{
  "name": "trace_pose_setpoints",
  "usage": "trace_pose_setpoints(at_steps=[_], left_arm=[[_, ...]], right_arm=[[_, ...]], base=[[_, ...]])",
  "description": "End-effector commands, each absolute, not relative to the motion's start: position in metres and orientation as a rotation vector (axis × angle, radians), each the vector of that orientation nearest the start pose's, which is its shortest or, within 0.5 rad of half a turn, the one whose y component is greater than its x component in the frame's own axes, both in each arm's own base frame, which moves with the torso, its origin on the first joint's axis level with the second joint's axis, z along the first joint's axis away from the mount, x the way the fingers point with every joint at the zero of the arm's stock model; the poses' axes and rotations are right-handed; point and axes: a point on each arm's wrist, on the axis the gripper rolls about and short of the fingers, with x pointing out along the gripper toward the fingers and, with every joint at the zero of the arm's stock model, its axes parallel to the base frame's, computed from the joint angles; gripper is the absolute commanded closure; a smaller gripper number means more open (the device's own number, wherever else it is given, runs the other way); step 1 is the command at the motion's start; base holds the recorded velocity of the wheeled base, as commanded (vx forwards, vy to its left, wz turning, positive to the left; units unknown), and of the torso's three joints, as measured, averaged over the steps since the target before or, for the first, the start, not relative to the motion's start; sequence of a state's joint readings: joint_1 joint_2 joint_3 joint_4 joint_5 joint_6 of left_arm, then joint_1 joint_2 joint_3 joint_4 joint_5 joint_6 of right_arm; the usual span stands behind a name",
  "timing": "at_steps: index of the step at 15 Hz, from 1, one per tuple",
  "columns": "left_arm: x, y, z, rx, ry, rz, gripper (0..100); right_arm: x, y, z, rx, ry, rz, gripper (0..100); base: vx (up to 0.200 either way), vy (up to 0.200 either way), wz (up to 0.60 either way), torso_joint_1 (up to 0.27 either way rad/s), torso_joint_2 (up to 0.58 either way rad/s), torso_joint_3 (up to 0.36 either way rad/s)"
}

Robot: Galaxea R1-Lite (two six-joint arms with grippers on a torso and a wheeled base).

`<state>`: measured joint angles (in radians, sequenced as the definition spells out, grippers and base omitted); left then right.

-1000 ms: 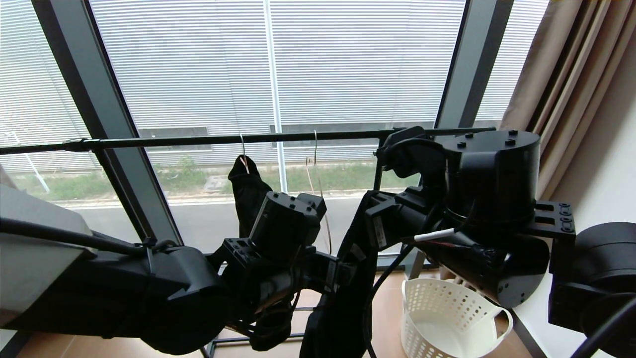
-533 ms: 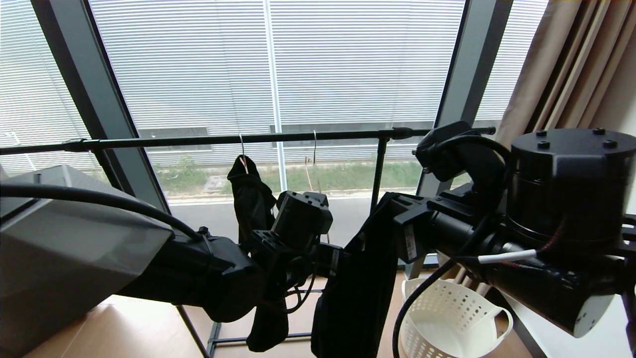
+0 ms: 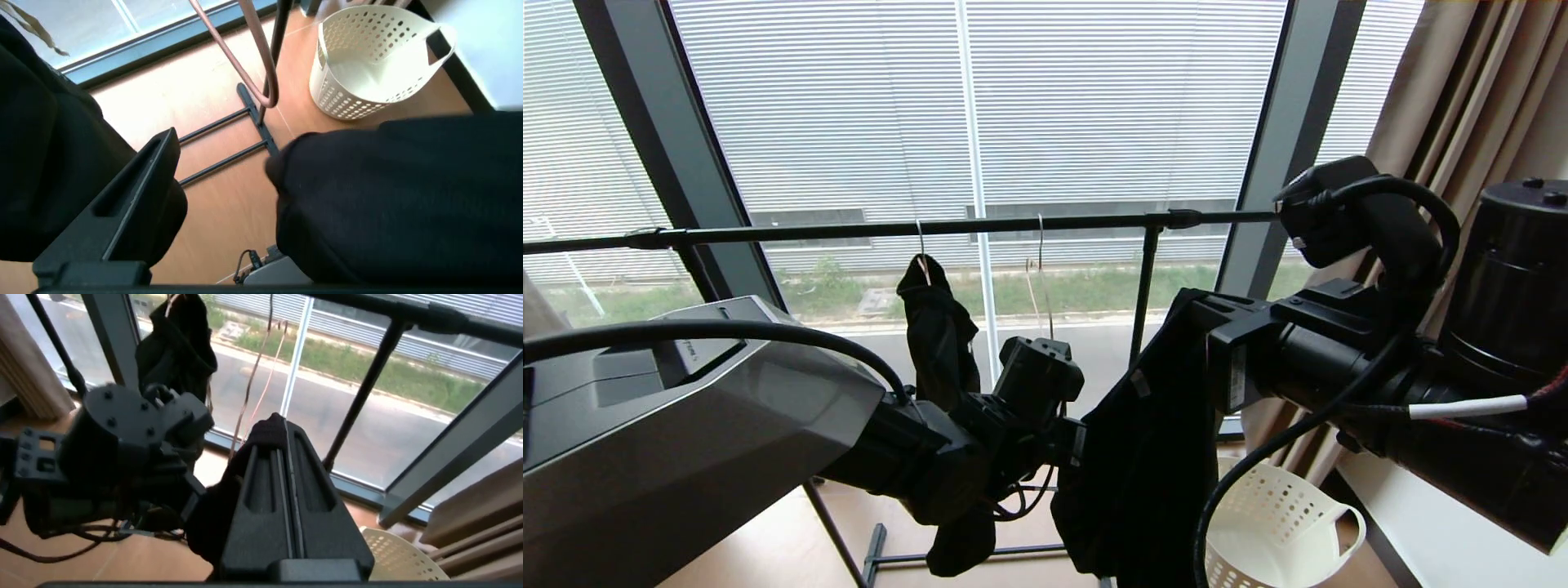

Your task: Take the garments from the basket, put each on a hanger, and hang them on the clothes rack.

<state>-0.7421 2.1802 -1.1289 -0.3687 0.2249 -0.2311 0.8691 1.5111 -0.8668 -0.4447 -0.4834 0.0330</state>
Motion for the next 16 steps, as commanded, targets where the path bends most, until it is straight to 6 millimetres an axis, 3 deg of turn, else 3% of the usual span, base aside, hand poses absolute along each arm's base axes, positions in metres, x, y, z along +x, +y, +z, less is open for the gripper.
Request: trace_pose_setpoints(at_steps=[1, 6, 11, 12, 16], left_arm=[[0.298, -0.267, 0.067, 0.105, 0.668, -0.42, 0], [0.275, -0.253, 0.1, 0.087, 0.623, -0.442, 0], [0.242, -0.241, 0.116, 0.096, 0.615, -0.483, 0], [0.236, -0.239, 0.117, 0.1, 0.616, -0.489, 100], [0.225, -0.23, 0.124, 0.1, 0.61, -0.496, 100]], right_arm=[[0.185, 0.191, 0.235, -0.089, 0.163, 0.353, 100], [0.208, 0.168, 0.228, -0.086, 0.192, 0.279, 100], [0.214, 0.165, 0.228, -0.084, 0.193, 0.258, 100], [0.216, 0.165, 0.227, -0.085, 0.196, 0.253, 100], [0.231, 0.164, 0.229, -0.081, 0.192, 0.214, 100]], base=[[0.0, 0.0, 0.0, 0.0, 0.0, 0.0], [0.0, 0.0, 0.0, 0.0, 0.0, 0.0], [0.0, 0.0, 0.0, 0.0, 0.0, 0.0], [0.0, 0.0, 0.0, 0.0, 0.0, 0.0], [0.0, 0.0, 0.0, 0.0, 0.0, 0.0]])
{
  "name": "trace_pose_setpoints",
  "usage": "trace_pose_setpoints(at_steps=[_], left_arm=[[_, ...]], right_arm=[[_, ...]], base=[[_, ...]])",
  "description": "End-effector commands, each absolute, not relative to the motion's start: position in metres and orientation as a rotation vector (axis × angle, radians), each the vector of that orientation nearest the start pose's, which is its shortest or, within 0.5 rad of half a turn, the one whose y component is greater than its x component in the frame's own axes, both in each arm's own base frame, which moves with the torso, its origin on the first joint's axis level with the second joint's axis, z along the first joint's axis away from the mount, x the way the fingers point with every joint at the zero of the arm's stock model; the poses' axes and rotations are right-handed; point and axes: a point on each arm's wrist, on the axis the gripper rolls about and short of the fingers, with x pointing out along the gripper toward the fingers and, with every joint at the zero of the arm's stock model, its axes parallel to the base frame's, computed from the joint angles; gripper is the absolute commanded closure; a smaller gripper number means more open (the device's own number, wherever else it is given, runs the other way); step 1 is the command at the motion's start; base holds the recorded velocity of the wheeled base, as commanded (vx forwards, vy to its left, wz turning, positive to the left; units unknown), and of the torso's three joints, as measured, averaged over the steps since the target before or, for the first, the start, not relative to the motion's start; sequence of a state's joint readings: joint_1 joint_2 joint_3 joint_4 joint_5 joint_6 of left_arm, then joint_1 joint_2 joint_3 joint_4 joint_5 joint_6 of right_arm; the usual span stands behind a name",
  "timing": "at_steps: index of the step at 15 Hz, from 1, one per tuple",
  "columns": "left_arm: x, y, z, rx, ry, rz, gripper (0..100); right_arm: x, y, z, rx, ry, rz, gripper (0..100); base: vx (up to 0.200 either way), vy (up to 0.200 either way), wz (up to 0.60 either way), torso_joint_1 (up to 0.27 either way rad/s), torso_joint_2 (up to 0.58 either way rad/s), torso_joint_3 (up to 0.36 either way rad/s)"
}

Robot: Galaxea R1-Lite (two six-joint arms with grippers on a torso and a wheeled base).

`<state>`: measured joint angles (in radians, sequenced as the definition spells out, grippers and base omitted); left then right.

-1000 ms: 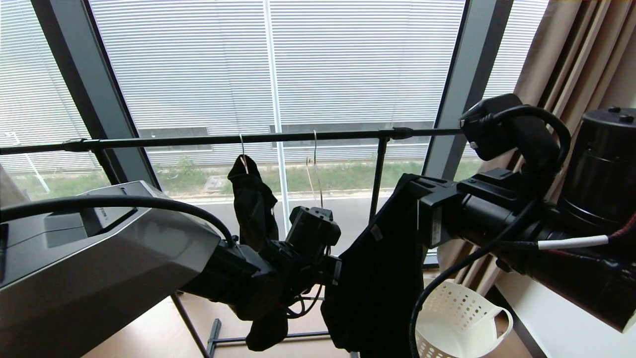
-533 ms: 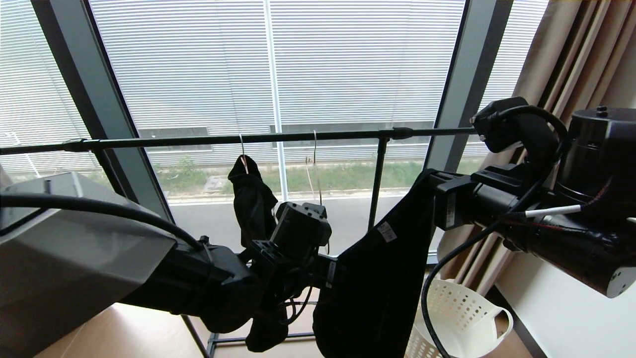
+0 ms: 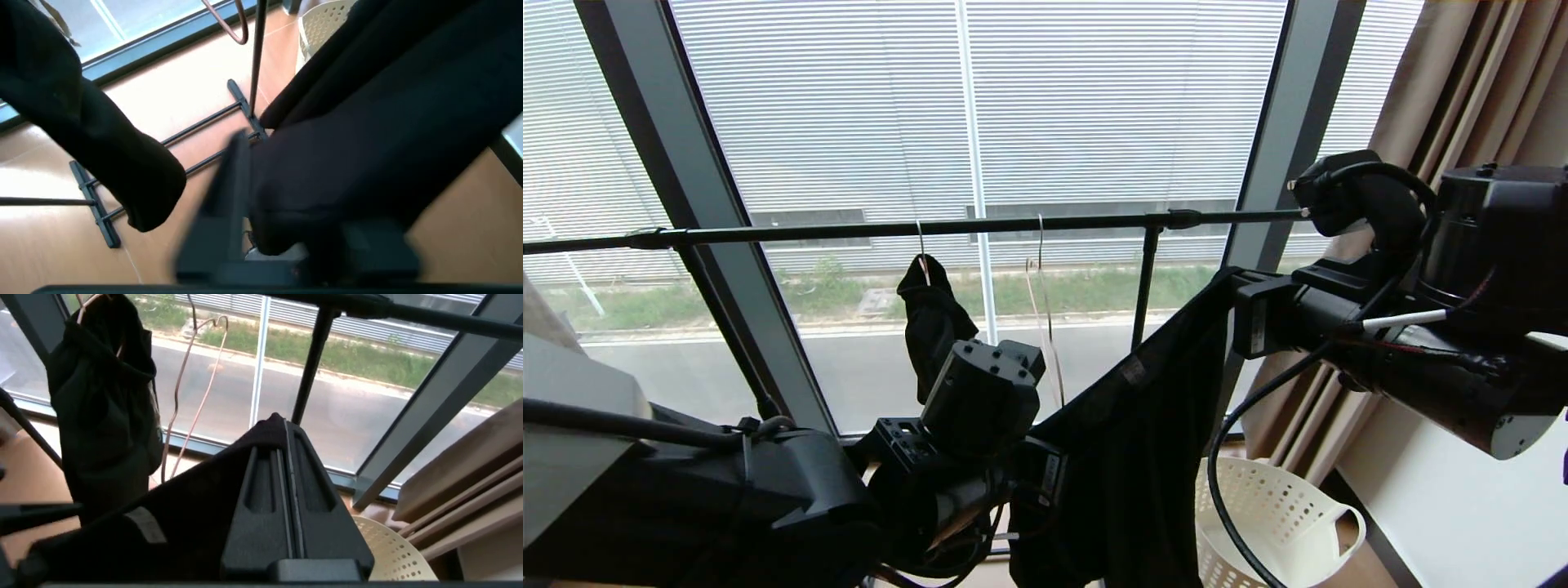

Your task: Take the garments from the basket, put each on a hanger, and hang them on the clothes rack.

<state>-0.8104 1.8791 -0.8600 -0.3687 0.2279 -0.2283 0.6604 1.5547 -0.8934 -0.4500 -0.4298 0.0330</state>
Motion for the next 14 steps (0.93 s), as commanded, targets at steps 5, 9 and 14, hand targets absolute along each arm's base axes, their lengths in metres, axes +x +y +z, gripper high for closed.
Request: trace_pose_setpoints(at_steps=[5, 9, 14], left_arm=[[0.22, -0.211, 0.144, 0.062, 0.558, -0.467, 100], [0.235, -0.195, 0.145, 0.077, 0.549, -0.418, 100], [0.241, -0.194, 0.145, 0.078, 0.548, -0.411, 100]], right_arm=[[0.251, 0.159, 0.213, -0.107, 0.243, 0.153, 100], [0.238, 0.169, 0.195, -0.299, 0.293, 0.205, 100], [0.223, 0.193, 0.181, -0.477, 0.354, 0.253, 100]], base=[[0.0, 0.0, 0.0, 0.0, 0.0, 0.0], [0.0, 0.0, 0.0, 0.0, 0.0, 0.0], [0.0, 0.0, 0.0, 0.0, 0.0, 0.0]])
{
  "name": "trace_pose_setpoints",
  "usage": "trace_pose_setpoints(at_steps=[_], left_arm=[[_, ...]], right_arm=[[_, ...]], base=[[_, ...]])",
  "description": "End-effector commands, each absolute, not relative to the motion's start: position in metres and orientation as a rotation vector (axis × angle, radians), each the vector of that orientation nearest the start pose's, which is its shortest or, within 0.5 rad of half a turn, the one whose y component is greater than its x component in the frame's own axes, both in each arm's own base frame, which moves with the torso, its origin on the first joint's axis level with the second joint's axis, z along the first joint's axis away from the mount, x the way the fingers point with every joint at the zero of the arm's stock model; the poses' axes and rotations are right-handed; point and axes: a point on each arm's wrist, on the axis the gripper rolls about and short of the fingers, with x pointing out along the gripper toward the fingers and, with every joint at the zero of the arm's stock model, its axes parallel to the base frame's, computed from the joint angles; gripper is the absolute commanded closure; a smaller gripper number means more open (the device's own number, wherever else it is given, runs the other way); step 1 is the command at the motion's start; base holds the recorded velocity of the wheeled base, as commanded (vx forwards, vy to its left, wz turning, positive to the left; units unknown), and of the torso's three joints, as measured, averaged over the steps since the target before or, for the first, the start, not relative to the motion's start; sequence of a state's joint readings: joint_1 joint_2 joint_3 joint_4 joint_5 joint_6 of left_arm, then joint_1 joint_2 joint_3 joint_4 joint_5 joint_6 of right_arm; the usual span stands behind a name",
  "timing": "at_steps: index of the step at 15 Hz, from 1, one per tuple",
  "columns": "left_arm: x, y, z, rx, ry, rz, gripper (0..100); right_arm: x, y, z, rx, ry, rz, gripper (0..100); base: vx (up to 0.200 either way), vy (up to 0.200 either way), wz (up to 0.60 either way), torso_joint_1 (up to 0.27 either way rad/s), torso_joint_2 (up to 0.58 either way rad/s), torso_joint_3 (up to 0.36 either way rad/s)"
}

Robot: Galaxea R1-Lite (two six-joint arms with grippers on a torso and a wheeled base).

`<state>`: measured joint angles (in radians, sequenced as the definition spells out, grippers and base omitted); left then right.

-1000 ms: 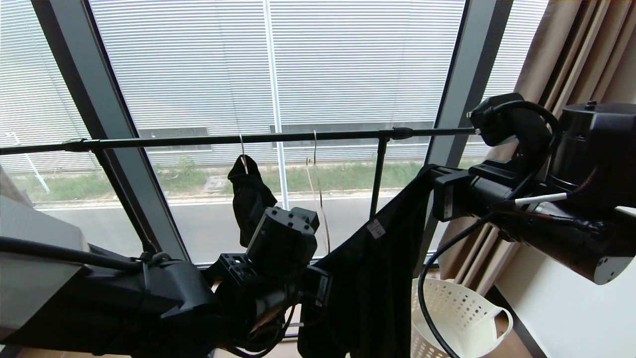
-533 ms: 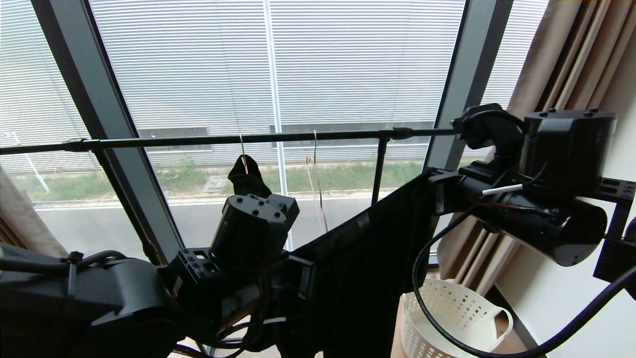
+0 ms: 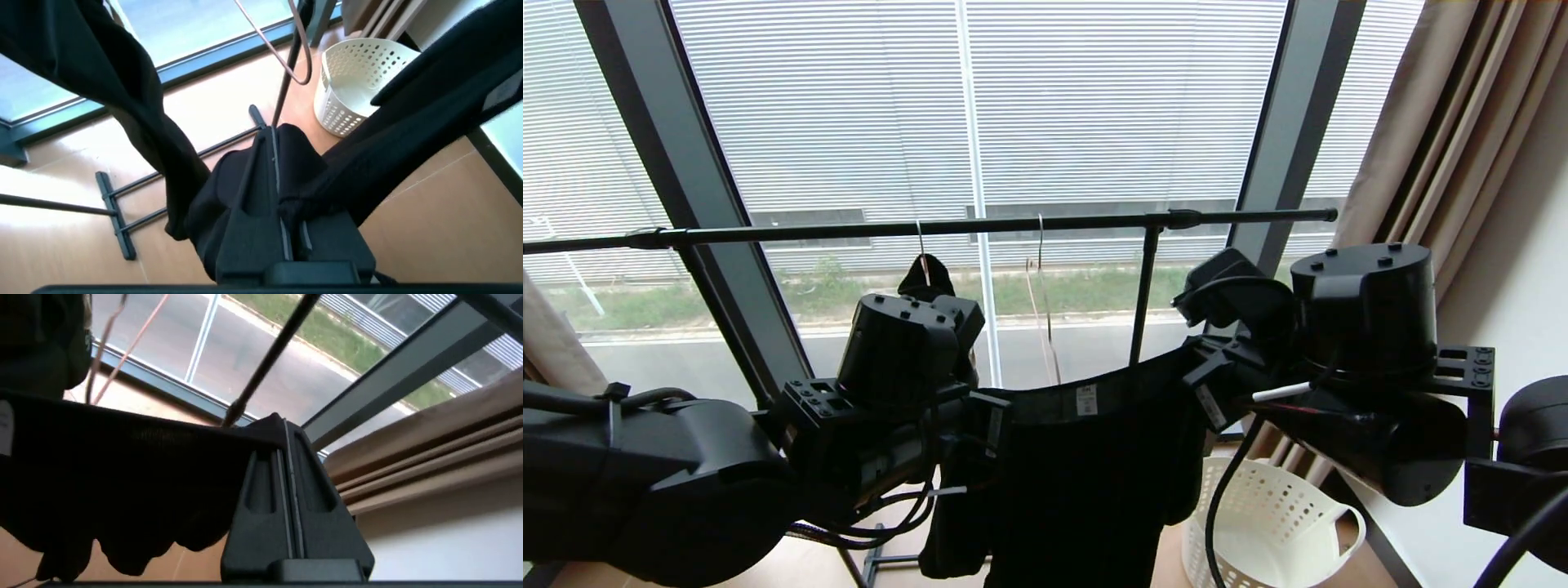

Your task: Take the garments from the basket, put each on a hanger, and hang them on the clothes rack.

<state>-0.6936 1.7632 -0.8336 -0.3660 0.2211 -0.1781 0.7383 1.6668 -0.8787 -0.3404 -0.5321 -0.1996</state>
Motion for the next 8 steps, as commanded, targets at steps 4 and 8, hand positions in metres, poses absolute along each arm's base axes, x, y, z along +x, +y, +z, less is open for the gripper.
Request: trace_pose_setpoints(at_steps=[4, 8], left_arm=[[0.266, -0.2, 0.159, 0.041, 0.497, -0.447, 100], [0.285, -0.214, 0.174, 0.032, 0.436, -0.517, 100]], right_arm=[[0.179, 0.175, 0.172, -0.567, 0.434, 0.336, 100], [0.142, 0.202, 0.176, -0.581, 0.417, 0.515, 100]], base=[[0.0, 0.0, 0.0, 0.0, 0.0, 0.0], [0.0, 0.0, 0.0, 0.0, 0.0, 0.0]])
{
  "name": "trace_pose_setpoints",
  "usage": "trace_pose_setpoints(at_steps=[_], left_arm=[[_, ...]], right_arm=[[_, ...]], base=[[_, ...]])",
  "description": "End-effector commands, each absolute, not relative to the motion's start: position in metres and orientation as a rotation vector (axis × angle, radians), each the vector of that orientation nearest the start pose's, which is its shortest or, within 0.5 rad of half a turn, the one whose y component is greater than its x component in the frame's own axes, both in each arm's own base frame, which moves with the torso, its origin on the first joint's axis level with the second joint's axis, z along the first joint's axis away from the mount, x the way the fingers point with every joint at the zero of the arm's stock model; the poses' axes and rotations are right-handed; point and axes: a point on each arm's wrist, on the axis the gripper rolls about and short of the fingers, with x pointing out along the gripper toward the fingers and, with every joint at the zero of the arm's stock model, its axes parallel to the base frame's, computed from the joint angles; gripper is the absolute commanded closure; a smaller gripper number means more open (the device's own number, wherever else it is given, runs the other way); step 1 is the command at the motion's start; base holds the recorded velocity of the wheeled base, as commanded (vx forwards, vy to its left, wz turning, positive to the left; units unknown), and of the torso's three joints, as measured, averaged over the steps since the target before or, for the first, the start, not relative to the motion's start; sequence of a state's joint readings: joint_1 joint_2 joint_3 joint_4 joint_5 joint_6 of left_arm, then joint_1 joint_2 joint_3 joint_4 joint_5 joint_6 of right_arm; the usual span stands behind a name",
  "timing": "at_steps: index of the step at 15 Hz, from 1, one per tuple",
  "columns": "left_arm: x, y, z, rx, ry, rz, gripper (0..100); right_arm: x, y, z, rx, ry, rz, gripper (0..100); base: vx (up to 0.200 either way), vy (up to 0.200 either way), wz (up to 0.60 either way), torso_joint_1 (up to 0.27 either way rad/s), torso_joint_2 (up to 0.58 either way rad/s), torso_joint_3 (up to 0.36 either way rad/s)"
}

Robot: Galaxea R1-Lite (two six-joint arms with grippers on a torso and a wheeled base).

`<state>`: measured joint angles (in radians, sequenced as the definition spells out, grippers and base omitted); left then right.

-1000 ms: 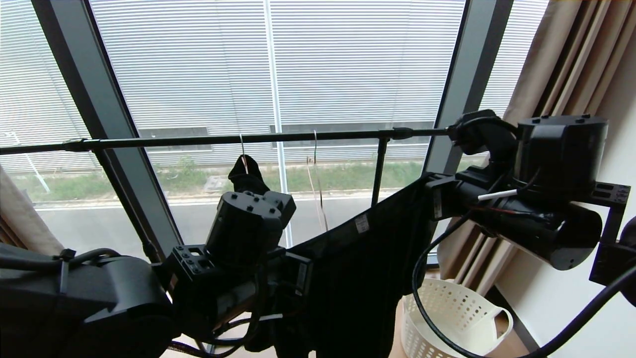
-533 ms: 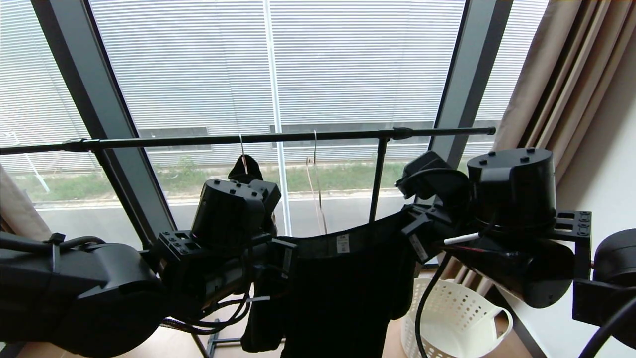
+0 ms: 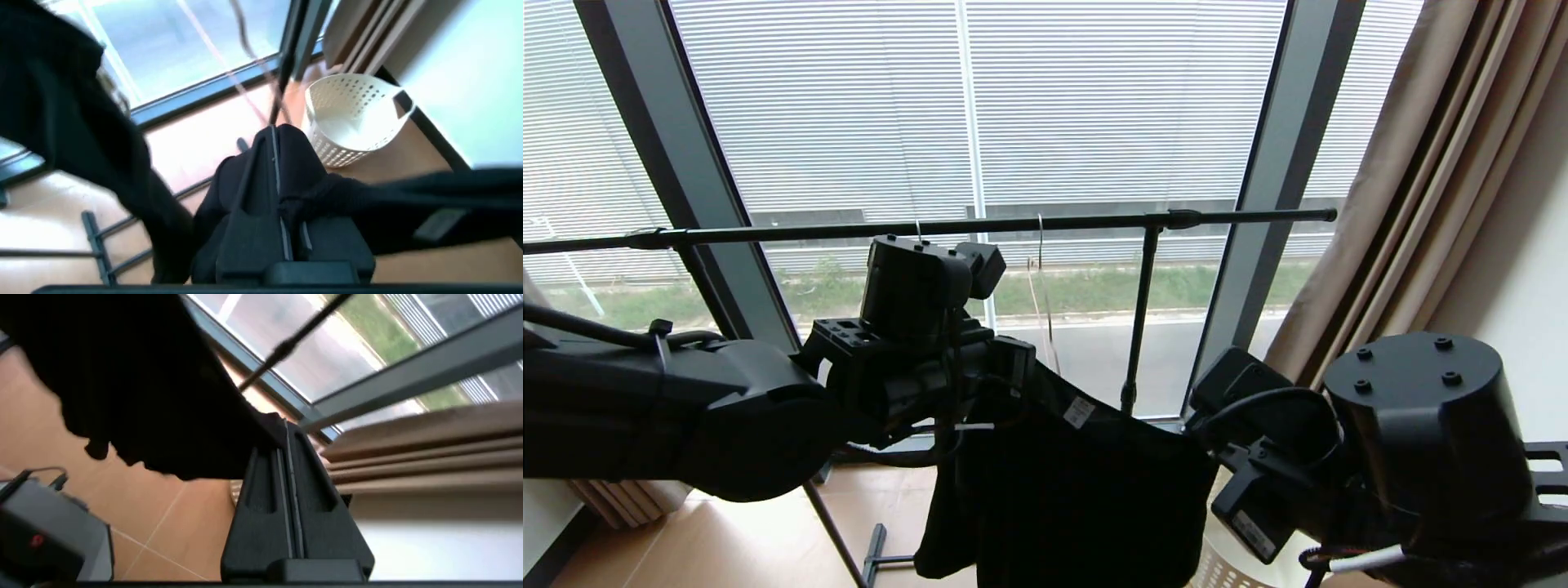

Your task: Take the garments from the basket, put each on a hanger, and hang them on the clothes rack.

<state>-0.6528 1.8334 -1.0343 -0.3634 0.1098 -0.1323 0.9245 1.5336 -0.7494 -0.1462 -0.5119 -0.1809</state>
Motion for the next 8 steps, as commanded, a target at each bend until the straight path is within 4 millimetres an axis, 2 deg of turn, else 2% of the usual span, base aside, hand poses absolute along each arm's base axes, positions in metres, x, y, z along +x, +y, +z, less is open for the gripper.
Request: trace_pose_setpoints(at_steps=[1, 4, 8], left_arm=[[0.288, -0.218, 0.179, 0.022, 0.421, -0.543, 100], [0.29, -0.23, 0.187, 0.012, 0.387, -0.573, 100], [0.288, -0.24, 0.195, 0.001, 0.36, -0.615, 100]], right_arm=[[0.137, 0.217, 0.173, -0.551, 0.426, 0.549, 100], [0.132, 0.257, 0.169, -0.43, 0.453, 0.593, 100], [0.13, 0.29, 0.173, -0.186, 0.503, 0.594, 100]], base=[[0.0, 0.0, 0.0, 0.0, 0.0, 0.0], [0.0, 0.0, 0.0, 0.0, 0.0, 0.0], [0.0, 0.0, 0.0, 0.0, 0.0, 0.0]])
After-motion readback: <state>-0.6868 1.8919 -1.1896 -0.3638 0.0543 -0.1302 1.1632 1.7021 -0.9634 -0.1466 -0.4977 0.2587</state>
